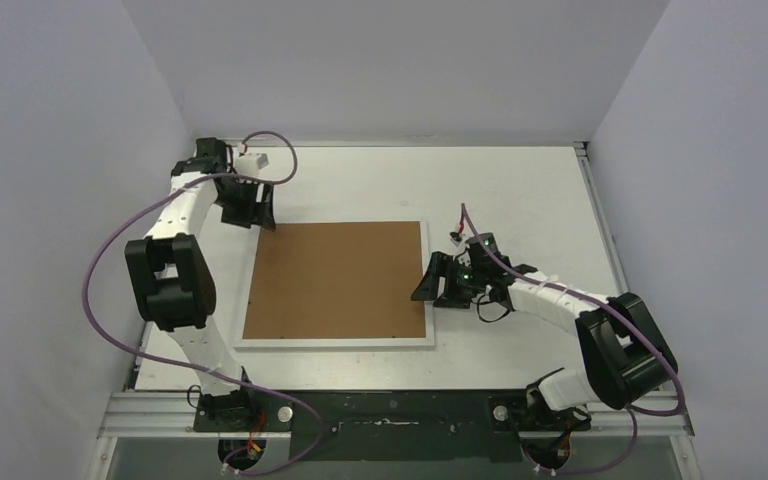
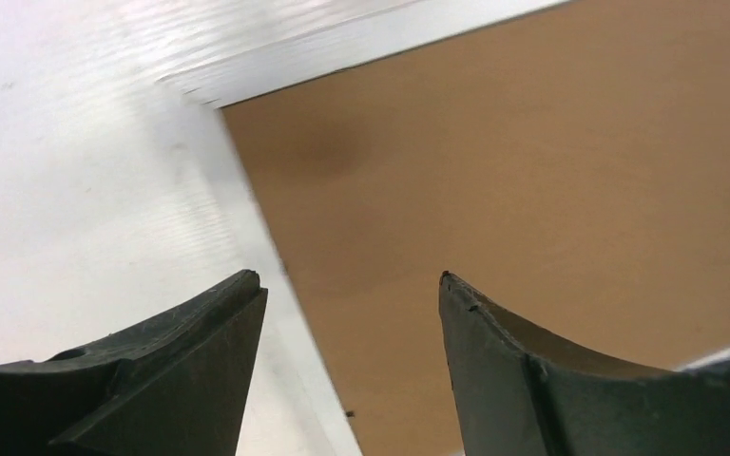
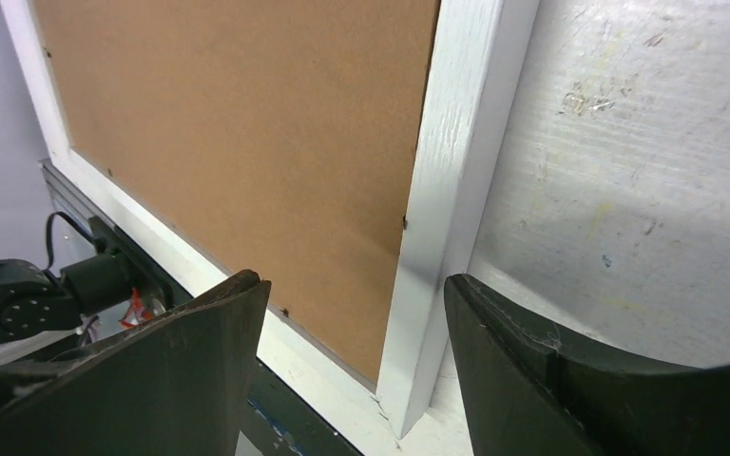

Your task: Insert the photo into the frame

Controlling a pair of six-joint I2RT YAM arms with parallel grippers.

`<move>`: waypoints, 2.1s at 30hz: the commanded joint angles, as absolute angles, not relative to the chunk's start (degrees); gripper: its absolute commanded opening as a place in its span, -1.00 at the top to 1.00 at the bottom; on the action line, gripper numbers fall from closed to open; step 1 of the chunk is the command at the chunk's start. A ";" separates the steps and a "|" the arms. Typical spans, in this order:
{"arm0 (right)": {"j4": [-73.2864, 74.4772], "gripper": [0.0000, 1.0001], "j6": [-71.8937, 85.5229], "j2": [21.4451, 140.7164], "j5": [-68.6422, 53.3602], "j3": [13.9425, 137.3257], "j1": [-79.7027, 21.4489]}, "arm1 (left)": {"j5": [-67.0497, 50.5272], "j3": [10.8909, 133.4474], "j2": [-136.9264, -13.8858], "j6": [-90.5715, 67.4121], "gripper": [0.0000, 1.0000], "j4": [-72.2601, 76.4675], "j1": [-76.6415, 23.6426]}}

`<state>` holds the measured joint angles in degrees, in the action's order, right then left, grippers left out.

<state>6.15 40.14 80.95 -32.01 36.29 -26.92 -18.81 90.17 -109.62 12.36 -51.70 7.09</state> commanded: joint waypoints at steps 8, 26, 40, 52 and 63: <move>-5.17 -0.37 45.50 77.56 -38.20 33.88 -22.36 | -24.62 84.79 -102.39 9.02 -0.35 -47.22 -20.35; -13.88 -0.35 49.60 82.15 -39.20 30.42 -22.59 | -16.20 79.63 -108.39 8.92 -0.27 -40.43 -28.67; -13.67 -0.33 48.58 84.85 -38.77 30.76 -22.70 | -13.46 81.21 -102.56 8.97 -0.49 -44.06 -26.18; -12.44 -0.32 47.42 85.67 -38.63 31.82 -23.33 | -17.55 74.56 -91.75 14.18 -0.93 -49.91 4.40; -11.54 -0.32 47.03 86.18 -38.90 32.35 -23.60 | -25.24 68.69 -99.66 14.87 -0.76 -49.61 12.65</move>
